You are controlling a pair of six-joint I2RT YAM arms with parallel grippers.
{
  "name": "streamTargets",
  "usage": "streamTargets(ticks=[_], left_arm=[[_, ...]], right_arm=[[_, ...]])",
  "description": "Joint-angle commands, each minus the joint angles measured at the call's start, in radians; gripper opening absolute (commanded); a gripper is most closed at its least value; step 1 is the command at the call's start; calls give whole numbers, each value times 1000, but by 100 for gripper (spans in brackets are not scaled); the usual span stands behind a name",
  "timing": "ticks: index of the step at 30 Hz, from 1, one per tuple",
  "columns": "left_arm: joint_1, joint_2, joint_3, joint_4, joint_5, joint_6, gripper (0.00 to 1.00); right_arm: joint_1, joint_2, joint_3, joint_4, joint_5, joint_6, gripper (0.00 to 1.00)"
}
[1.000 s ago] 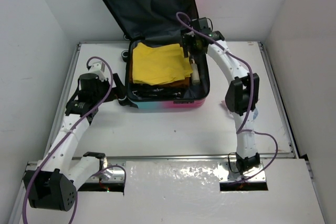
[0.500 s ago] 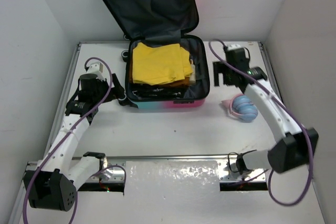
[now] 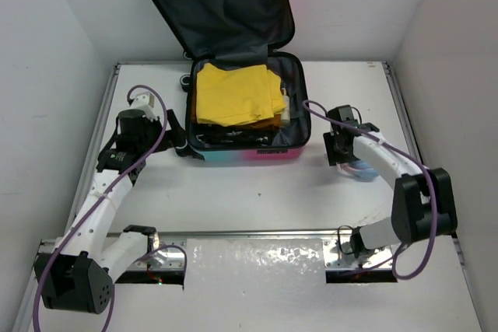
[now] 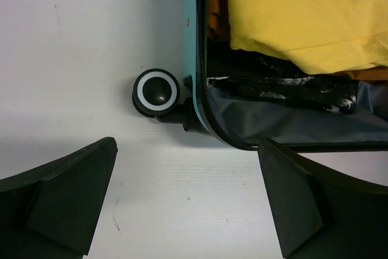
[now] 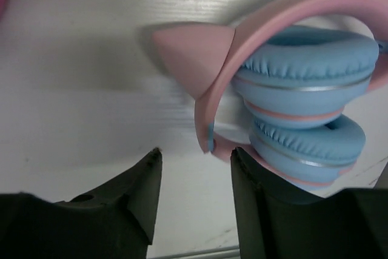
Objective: Pack the luggage
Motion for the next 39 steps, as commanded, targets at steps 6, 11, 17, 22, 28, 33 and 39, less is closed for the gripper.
streamTargets(ticks=[6,11,17,22,28,33,39], left_arm=[[-16,7,10,29,37,9,100],[-19,8,9,28,33,10,100],[-19,13,9,29,33,13,100],[-19,17,12,26,24,14,100],[-16,5,18,24,-13,5,100],[-8,-18,17,24,-59,-9,100],[4,-21,17,24,-59,-10,100]], right_arm=[[-27,144,52,145,66,-31,41],[-33,184,32,174,53,-31,30],[-32,189,7,200,-4,-37,0],[26,-47,-13,264,-49,-54,0],[252,-244,65,346,-30,-72,0],[356,-208,120,456,-70,-69,0],[456,-36,163,651,-39,-46,0]])
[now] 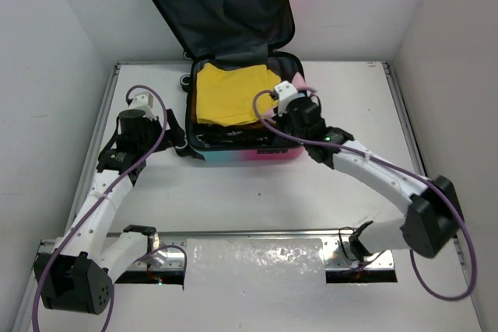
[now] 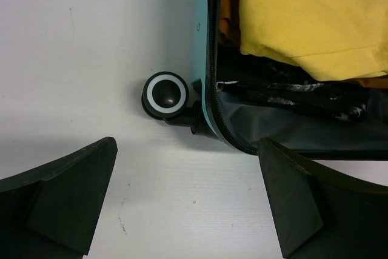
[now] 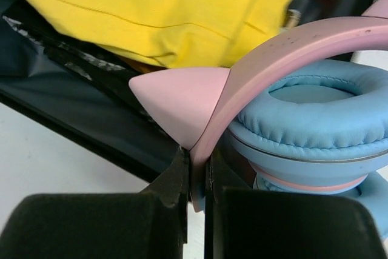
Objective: Pack the luggage
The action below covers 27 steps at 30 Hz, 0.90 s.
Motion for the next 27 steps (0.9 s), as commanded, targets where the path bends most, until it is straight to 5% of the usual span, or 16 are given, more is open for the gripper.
streamTargets(ticks=[1,9,10,12,13,15,22,25,26,27], left_arm=[[8,-15,17,23,-14,-8,100],[7,-17,17,20,-34,-2,100],[7,-15,17,22,-33,0,100],[7,-15,17,22,-31,0,100],[7,-17,18,20,-33,-2,100],[7,-14,20,17,-39,-5,100],[8,-23,21,14,-68,-12,100],[8,-18,21,16,-65,-15,100],[8,-15,21,16,-63,-15,100],[8,-12,21,14,-63,-14,100]], right_arm=[[42,95,82,187,22,5,0],[96,287,145,245,104,31,0],[107,290,136,242,126,41,6],[122,276,110,251,177,63,47],[143,261,108,242,203,69,86],[163,253,142,165,243,72,99],[180,146,279,1,288,112,99],[115,193,326,-6,222,68,71],[90,241,341,-20,187,63,45],[46,267,361,-26,152,61,30]])
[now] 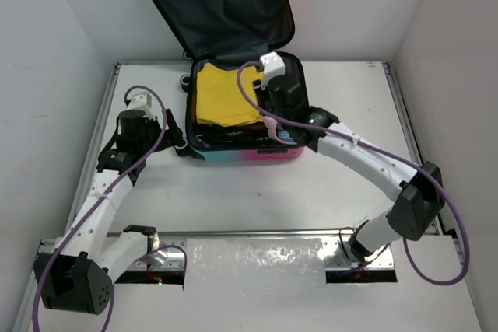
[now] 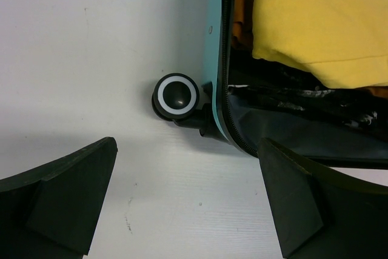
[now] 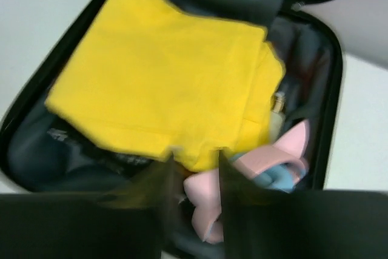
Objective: Pack the luggage
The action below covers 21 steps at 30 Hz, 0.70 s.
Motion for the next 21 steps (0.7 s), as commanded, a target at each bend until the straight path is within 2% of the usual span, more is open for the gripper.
streamTargets(ticks=[1,2,8,11,15,19,21], left_arm=[[8,-12,21,18,-9,-10,100],[8,-12,18,18,-12,-10,100],[8,4,18,21,9,-8,100],[8,11,20,20,14,-7,100],[7,5,20,21,3,-11,100],[7,24,65,21,14,-45,100],[8,48,99,17,15,-71,100]], right_arm=[[-101,96,52,-32,-68,-8,10],[-116,113,52,-33,-77,-6,0],[-179,217,-34,83,-151,-57,0],[-188,291,-70,88,-148,-31,0],[-187,245,-233,210,-211,41,0],[-187,202,-206,192,-214,58,0],[-193,190,-99,119,-179,43,20]])
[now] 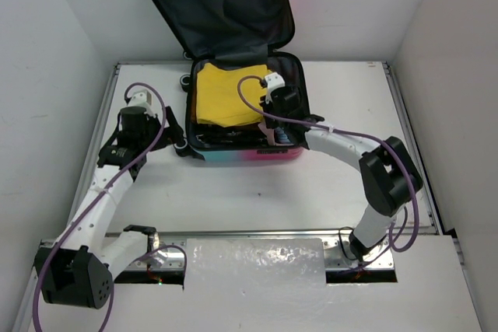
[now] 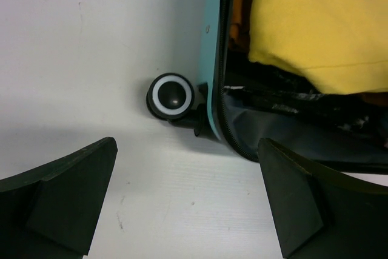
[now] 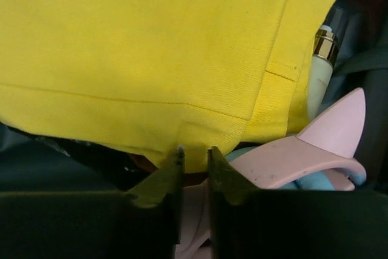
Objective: Pack the luggage
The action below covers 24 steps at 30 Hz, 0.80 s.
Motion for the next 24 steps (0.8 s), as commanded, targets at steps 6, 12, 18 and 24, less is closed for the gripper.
streamTargets(ticks=[6,12,18,24], left_arm=[[8,185,386,21,-14,-122,100],[13,483,724,13,-45,-159,100],[50,694,937,76,-34,-156,100],[62,869,1019,14,-15,-191,100]], right_arm=[[-75,12,489,-417,142,16,87],[-119,-108,373,-297,111,-85,99],[-316,41,502,-385,-97,42,97],[-325,85,415,-492,-34,83,94]])
